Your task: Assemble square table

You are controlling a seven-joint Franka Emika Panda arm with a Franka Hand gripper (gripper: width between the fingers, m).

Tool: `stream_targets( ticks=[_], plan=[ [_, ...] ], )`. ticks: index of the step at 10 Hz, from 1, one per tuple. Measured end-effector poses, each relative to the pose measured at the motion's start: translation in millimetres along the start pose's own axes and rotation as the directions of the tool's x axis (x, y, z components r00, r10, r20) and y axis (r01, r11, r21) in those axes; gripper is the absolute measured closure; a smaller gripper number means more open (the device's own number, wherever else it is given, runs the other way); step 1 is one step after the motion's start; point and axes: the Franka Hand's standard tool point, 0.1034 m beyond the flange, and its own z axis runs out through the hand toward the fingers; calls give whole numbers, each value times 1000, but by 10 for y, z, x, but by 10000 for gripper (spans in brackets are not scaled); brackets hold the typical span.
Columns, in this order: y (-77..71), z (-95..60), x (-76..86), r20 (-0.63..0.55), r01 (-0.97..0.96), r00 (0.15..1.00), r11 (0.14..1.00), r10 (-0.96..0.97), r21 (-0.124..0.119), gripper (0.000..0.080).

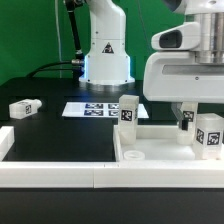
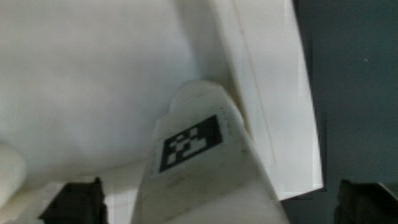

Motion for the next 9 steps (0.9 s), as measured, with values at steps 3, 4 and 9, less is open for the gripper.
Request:
stream_targets(
  ticks=[3, 4, 9],
  plan=[
    [12, 0, 15, -10, 183, 983, 983, -183, -3, 150],
    [13, 1, 15, -10, 167, 986, 986, -168, -2, 150],
    [13, 2, 14, -10, -14, 1000, 1000, 14, 2, 511]
  ],
)
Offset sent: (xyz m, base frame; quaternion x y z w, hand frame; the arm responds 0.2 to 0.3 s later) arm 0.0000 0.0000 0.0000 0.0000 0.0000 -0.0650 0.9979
